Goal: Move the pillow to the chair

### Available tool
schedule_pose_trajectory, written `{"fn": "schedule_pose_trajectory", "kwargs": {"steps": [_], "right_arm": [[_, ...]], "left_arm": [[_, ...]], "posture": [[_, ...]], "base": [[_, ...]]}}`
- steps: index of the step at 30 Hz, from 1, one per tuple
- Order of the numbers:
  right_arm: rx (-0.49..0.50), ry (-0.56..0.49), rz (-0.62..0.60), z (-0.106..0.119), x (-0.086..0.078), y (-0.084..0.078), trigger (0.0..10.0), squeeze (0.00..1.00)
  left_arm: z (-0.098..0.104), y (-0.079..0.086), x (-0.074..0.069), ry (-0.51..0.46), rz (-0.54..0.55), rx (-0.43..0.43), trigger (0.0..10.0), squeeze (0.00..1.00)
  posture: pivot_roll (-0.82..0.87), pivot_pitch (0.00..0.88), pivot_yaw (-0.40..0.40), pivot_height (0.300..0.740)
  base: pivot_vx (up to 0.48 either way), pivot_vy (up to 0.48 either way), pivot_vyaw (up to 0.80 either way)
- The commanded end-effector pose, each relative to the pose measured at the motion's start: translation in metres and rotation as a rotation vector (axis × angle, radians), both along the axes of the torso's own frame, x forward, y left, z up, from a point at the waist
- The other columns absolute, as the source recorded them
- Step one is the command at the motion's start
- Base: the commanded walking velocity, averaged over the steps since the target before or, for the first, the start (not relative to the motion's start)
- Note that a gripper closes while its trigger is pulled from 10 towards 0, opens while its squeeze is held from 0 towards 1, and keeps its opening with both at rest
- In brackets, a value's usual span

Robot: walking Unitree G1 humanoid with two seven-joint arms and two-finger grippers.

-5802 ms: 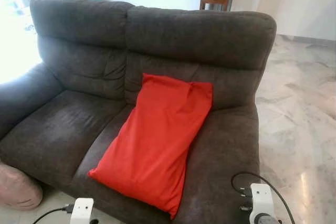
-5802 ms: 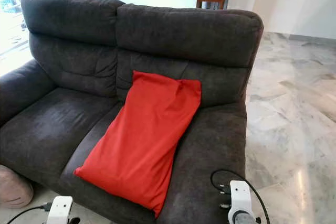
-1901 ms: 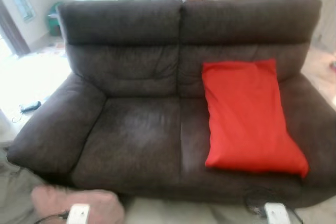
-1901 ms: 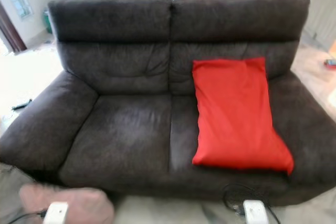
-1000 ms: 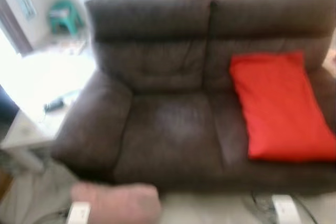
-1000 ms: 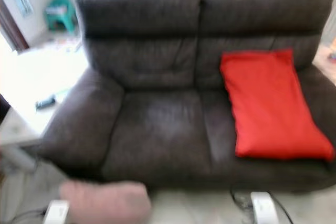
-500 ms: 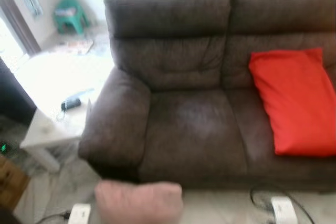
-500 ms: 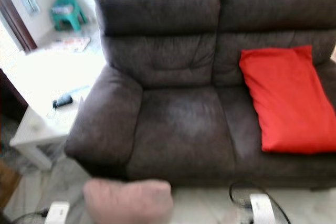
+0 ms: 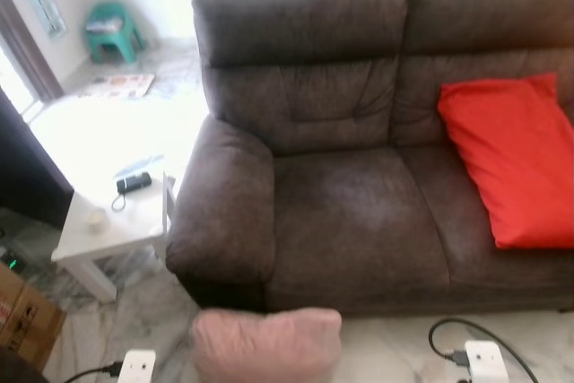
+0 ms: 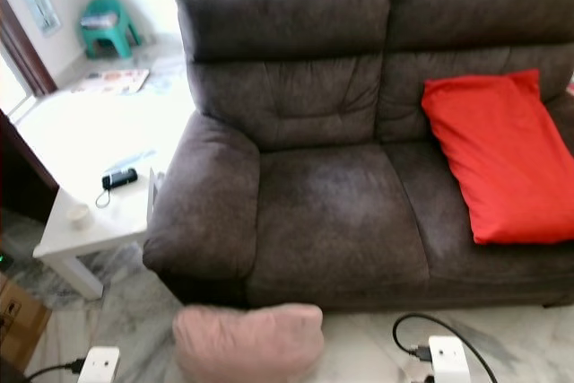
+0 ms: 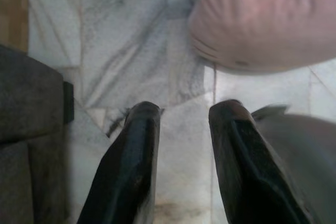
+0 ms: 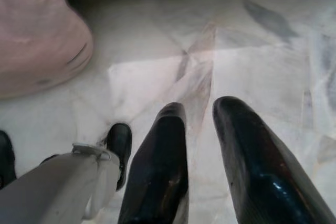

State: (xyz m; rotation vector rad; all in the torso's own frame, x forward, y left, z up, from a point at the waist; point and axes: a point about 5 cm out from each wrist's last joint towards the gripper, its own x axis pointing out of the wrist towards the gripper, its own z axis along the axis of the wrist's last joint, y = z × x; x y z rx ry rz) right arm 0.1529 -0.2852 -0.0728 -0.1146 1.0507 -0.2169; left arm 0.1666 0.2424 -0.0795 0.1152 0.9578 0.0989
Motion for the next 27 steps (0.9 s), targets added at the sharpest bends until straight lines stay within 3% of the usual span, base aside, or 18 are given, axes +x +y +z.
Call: {"fn": "schedule_pose_trajectory", "kwargs": {"steps": [1, 9, 27], "right_arm": [[0.013, -0.02, 0.007, 0.0012, 0.0073, 0.005, 10.0, 0.0], [0.016, -0.019, 0.011, 0.0009, 0.0072, 0.0056, 10.0, 0.0], [0.023, -0.021, 0.017, 0.0008, 0.0071, 0.0063, 10.0, 0.0]], "left_arm": [[-0.002, 0.0087, -0.0099, 0.031, 0.016, 0.016, 10.0, 0.0], [-0.002, 0.0088, -0.0099, 0.03, 0.016, 0.016, 10.0, 0.0], [-0.0017, 0.0083, -0.0093, 0.023, 0.012, 0.009, 10.0, 0.0]], "posture": [[0.03, 0.023, 0.028, 0.74], [0.03, 0.022, 0.028, 0.74], [0.04, 0.021, 0.026, 0.74]], "base": [[0.0, 0.364, 0.0], [0.0, 0.361, 0.0], [0.0, 0.0, 0.0]]}}
